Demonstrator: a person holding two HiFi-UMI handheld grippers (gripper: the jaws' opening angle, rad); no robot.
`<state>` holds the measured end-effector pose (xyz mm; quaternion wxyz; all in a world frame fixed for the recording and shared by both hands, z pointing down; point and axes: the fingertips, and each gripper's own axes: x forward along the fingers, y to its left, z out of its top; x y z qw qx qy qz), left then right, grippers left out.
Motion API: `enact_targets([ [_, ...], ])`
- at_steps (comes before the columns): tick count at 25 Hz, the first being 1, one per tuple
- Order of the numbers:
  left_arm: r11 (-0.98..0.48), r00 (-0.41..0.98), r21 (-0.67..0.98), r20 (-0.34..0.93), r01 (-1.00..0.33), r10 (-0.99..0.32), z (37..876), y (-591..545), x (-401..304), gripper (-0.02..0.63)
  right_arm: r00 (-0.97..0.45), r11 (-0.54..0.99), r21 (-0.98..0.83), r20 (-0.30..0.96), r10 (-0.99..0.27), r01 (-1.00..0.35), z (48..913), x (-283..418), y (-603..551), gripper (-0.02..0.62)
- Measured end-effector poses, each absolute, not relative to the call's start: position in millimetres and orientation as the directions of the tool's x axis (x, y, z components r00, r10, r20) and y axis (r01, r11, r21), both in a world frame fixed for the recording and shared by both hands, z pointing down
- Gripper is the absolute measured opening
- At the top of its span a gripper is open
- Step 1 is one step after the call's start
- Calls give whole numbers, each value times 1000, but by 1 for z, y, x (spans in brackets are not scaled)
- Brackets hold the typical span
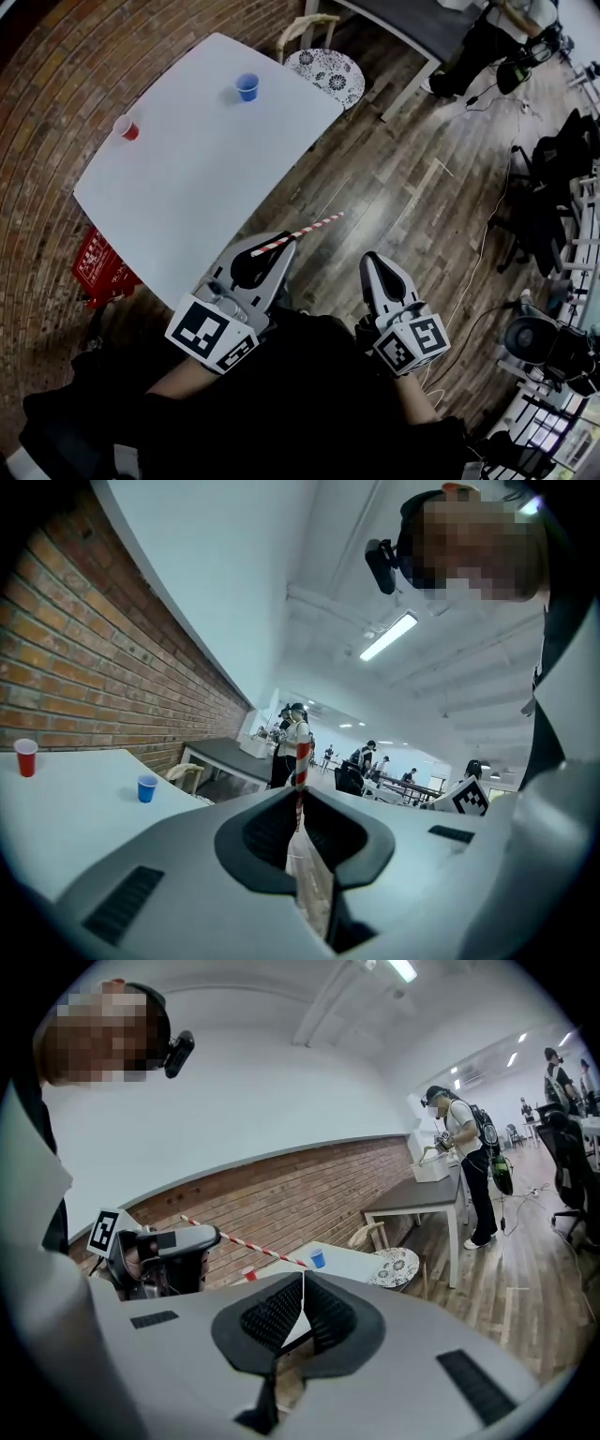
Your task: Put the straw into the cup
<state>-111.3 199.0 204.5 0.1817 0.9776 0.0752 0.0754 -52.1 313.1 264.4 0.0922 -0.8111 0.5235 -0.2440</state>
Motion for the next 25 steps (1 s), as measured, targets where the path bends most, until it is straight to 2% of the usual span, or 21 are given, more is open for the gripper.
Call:
enact_targets([
  [7,-915,983,394,120,83,141,216,138,-91,37,320,-439,-395,333,-887,-807,269,-25,264,28],
  [12,-915,988,401,120,40,96,220,113,-74,37,266,-389,-389,335,-904,-835,272,-7,234,28],
  [25,-910,980,368,126,-192,-156,211,70,13,37,33,-156,-416,289,-957,-896,266,110,166,28],
])
